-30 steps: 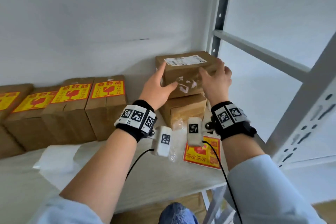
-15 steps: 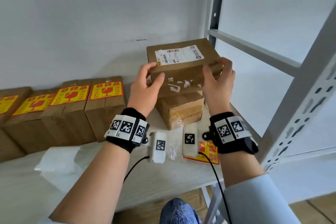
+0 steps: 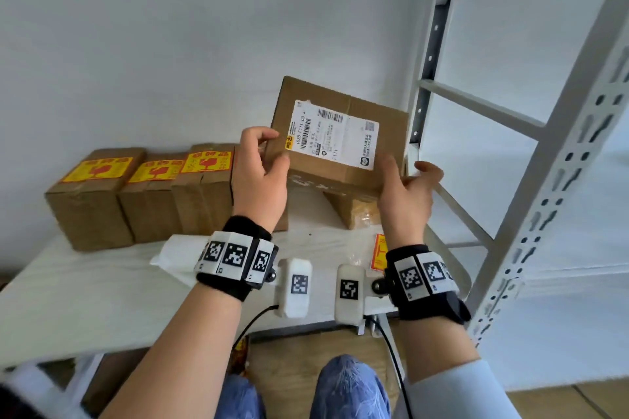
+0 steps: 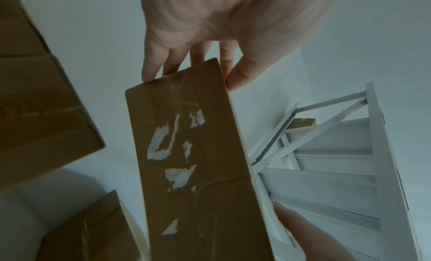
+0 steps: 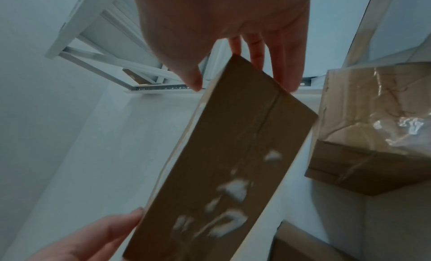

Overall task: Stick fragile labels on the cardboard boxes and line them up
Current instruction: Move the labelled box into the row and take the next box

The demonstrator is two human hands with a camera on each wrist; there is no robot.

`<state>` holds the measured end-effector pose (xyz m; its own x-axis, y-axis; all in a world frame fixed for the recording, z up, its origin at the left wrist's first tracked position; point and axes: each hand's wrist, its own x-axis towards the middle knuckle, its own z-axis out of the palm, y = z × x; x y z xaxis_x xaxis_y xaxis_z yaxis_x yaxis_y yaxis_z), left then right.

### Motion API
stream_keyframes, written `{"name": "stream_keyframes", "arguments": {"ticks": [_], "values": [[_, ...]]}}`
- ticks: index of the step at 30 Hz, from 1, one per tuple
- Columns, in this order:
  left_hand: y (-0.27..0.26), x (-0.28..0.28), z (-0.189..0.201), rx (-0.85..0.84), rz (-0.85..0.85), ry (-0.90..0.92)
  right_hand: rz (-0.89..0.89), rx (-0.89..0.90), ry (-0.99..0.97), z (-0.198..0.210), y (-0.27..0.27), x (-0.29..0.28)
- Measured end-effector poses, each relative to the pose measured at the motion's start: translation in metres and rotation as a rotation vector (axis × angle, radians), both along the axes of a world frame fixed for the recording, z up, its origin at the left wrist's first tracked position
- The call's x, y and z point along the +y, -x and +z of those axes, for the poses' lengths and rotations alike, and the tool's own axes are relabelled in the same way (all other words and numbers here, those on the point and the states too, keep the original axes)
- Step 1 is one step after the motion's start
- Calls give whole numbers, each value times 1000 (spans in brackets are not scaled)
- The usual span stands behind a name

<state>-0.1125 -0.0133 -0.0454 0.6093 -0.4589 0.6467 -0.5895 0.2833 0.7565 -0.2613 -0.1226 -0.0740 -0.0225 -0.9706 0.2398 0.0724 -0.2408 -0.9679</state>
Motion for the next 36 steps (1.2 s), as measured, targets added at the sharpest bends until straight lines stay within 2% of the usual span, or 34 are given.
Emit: {"name": "stream_keyframes", "arguments": {"ticks": [4,6,9,13,17,20,25,28,32,36], "values": [[-4,25,6,76,-68,51,149,106,-80,-12,5,14],[-3,30,5,84,-63,30,255,97,-176,-17,7,20],[1,32,1,66,19,-23,351,32,-204,-22,12,36],[8,34,-6,7,18,-86,330,-110,-212,-38,18,45],[22,34,-11,70,-74,-204,341,-226,-244,-50,19,54],[28,31,-19,68,-67,-251,329,-261,-225,-51,19,57],[31,32,-28,52,18,-523,143,25,92,-54,24,62],[39,34,-32,135,-89,-552,59,250,250,-52,28,62],[46,29,-35,142,-211,-631,46,497,274,-59,23,64],[50,27,-41,114,-189,-682,82,553,332,-76,14,71]]}}
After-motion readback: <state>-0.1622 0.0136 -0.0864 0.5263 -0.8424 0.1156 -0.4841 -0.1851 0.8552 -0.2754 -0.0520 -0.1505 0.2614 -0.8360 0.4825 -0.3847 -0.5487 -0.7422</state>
